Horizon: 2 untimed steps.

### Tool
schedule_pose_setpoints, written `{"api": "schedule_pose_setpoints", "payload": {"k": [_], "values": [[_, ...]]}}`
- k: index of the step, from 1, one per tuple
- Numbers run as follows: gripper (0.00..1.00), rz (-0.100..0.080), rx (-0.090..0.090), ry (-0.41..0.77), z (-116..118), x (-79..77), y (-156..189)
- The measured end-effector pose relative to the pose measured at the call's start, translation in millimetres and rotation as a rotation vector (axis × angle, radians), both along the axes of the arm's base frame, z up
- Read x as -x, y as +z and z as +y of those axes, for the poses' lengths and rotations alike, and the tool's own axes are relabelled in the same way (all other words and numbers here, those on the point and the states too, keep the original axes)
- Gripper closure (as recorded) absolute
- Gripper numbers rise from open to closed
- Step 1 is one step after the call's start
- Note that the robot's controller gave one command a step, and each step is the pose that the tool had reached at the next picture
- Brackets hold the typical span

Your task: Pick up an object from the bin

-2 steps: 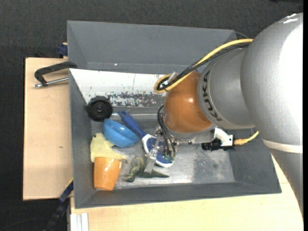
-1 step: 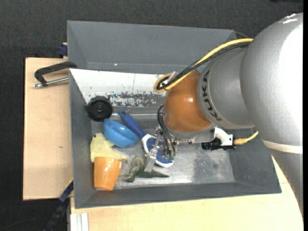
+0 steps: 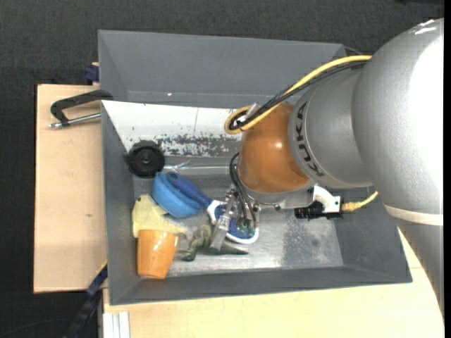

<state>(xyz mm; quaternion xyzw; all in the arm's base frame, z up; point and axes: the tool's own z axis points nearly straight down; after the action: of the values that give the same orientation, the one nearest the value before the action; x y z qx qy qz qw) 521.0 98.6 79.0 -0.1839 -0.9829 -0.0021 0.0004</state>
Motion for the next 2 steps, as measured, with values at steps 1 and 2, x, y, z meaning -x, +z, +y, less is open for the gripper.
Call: {"api": "schedule_pose_setpoints", "payload": {"k": [1,2], "values": [[1.00,-0.004,0.002,0.001,1,-1.4,16],[1.00,-0.007,0.002,0.003,2,-3.0,61]]}}
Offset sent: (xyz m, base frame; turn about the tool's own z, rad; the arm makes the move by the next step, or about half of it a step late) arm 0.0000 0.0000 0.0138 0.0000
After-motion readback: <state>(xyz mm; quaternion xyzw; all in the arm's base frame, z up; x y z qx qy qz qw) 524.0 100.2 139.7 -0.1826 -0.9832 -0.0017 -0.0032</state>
